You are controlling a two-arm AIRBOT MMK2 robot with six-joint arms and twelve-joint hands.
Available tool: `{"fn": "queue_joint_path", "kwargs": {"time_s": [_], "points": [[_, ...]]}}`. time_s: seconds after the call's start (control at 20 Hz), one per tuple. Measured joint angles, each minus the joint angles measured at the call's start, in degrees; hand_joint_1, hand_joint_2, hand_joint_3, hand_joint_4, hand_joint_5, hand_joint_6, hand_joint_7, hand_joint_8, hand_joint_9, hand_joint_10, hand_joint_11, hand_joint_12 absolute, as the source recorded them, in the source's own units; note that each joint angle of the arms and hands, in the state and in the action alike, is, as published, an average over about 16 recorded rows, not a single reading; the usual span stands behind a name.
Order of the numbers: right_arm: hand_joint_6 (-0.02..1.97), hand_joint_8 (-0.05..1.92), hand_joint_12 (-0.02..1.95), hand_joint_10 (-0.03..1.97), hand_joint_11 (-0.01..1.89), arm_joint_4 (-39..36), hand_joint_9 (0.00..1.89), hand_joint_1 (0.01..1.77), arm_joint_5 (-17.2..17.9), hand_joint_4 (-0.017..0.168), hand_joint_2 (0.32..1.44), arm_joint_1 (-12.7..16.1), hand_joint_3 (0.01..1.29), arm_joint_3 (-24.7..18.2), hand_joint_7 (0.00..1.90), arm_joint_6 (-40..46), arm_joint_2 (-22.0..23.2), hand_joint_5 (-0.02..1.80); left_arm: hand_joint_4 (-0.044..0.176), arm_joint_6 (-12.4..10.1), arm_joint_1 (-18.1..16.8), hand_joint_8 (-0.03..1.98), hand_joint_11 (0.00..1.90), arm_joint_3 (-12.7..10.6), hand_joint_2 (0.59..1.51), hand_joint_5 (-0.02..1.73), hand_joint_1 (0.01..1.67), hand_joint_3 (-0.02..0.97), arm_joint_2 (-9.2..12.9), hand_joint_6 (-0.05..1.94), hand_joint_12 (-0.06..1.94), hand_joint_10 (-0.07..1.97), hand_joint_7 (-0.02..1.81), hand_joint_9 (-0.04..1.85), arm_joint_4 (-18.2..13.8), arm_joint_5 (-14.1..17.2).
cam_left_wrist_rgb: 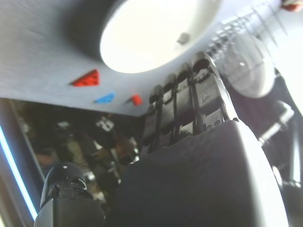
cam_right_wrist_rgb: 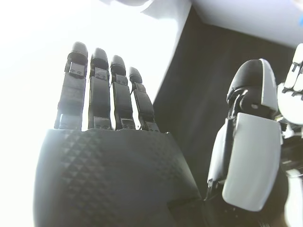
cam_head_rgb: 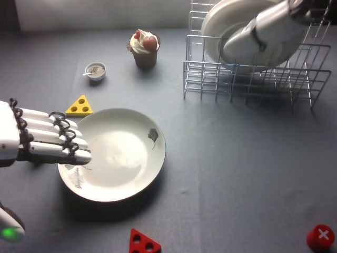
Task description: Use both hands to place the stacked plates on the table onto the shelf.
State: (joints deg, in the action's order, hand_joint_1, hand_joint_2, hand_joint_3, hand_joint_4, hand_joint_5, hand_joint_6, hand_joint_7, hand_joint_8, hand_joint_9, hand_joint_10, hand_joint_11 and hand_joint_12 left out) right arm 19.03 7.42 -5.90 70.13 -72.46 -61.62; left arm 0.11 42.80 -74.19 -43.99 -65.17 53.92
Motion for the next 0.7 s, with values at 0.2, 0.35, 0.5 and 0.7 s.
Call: {"fn": "queue_joint_path", "kwargs": {"time_s": [0.2, 0.35, 0.5, 0.7], "points": [[0.01, 0.00, 0.02, 0.00, 0.25, -12.98, 0.23, 0.68, 8.33, 0.001, 0.86, -4.02, 0.01, -3.61, 0.20, 5.17, 0.27, 0.13, 0.000, 0.00, 0.64, 0.00, 0.12, 0.54, 0.932, 0.12, 0.03, -0.002, -0.67, 0.01, 0.02, 0.01, 0.13, 0.12, -0.77, -3.01], [0.01, 0.00, 0.02, 0.00, 0.26, -19.49, 0.24, 0.70, 13.16, 0.002, 0.86, -7.15, 0.01, -5.06, 0.21, 8.57, -0.09, 0.14, 0.000, 0.00, 1.24, 0.00, 0.12, 0.75, 0.930, 0.12, 0.03, -0.002, -1.19, 0.01, 0.02, 0.01, 0.13, 0.12, -0.98, -4.91], [0.01, 0.00, 0.02, 0.00, 0.27, -24.36, 0.24, 0.72, 16.66, 0.003, 0.87, -9.89, 0.01, -5.68, 0.21, 11.39, -0.65, 0.15, 0.000, -0.01, 2.03, 0.00, 0.12, 0.68, 0.932, 0.12, 0.02, -0.002, -1.63, 0.01, 0.02, 0.01, 0.13, 0.12, -0.80, -6.45], [0.01, 0.00, 0.02, 0.00, 0.27, -27.55, 0.25, 0.74, 19.63, 0.003, 0.87, -12.43, 0.01, -6.10, 0.21, 12.24, -1.43, 0.16, 0.000, 0.01, 3.15, 0.00, 0.12, 0.46, 0.931, 0.11, 0.02, -0.002, -2.11, 0.01, 0.01, 0.00, 0.12, 0.11, -0.41, -7.78]]}}
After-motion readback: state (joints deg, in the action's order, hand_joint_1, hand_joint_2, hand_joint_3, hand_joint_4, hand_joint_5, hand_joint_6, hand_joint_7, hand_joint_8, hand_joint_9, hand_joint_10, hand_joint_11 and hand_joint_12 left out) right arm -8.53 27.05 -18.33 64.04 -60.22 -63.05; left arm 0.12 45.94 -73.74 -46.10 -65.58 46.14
